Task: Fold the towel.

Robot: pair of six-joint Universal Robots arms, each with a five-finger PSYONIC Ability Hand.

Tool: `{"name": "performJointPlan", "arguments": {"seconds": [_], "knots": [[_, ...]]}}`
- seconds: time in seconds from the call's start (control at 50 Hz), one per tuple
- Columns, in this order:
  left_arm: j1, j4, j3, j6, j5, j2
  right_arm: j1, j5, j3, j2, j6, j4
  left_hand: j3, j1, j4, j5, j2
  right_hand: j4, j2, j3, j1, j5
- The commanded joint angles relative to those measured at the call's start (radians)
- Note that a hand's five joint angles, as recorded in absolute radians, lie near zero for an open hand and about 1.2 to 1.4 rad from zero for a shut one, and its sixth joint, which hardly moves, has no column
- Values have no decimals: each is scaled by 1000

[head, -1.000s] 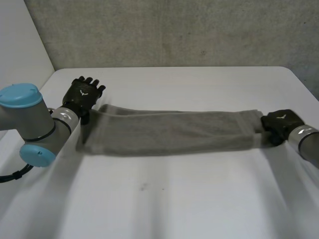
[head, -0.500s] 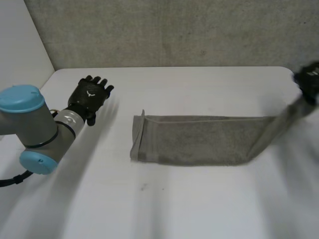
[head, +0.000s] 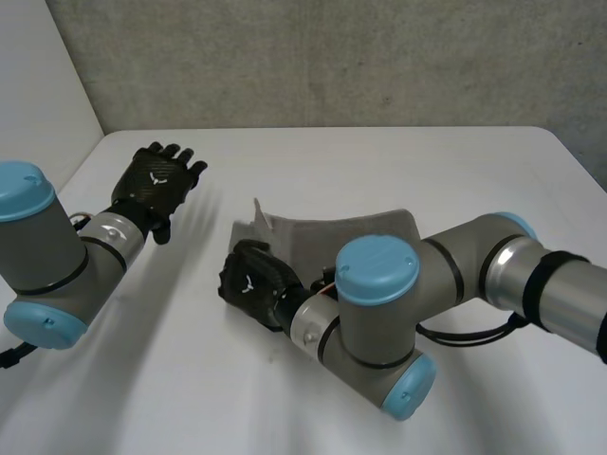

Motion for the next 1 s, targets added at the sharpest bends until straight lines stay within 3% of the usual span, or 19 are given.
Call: {"name": "performJointPlan", "arguments": {"seconds": [0.02, 0.12, 0.22, 0.42, 0.58, 0.66, 0.7, 0.72, 0.76, 0.88, 0.92, 1.0], "knots": [[-12, 9, -2, -2, 0, 1, -22, 107, 18, -83, 69, 10, 10, 0, 7, -25, 10, -602, -572, -585, -427, -615], [-25, 29, 11, -25, -2, 17, -76, 106, 79, -224, 299, 13, 13, 3, 10, -23, 13, -602, -572, -585, -427, -615], [-108, 32, 33, -144, -8, 50, -165, 106, 200, -344, 566, 20, 21, 12, 19, -14, 21, -602, -572, -585, -427, -615], [-260, 37, 53, -388, -6, 27, -396, 101, 373, -396, 673, 125, 45, 35, 42, 10, 45, -602, -572, -585, -427, -615], [-334, 43, 148, -410, -40, -151, -492, 98, 453, -378, 667, 112, 59, 50, 57, 24, 60, -602, -572, -585, -427, -615], [-329, 40, 195, -399, -103, -206, -504, 98, 467, -355, 666, 76, 68, 59, 66, 33, 68, -383, -353, -366, -208, -396], [-312, 37, 218, -390, -169, -239, -519, 97, 479, -344, 664, 44, 68, 59, 66, 33, 68, -88, -58, -71, 87, -101], [-312, 37, 218, -390, -169, -239, -519, 97, 479, -344, 664, 44, 68, 59, 66, 33, 68, -87, -57, -70, 88, -99], [-297, 35, 205, -380, -202, -243, -524, 94, 479, -330, 666, 26, 68, 59, 66, 33, 68, 147, 177, 164, 322, 135], [-295, 37, 154, -340, -210, -240, -519, 84, 469, -313, 666, 26, 65, 56, 63, 30, 65, 316, 345, 332, 491, 303], [-297, 40, 124, -298, -215, -239, -516, 86, 467, -315, 667, 26, 60, 50, 57, 24, 60, 543, 573, 560, 718, 531], [-297, 41, 105, -266, -216, -240, -515, 89, 467, -323, 663, 26, 57, 47, 54, 22, 57, 620, 650, 637, 795, 607]]}}
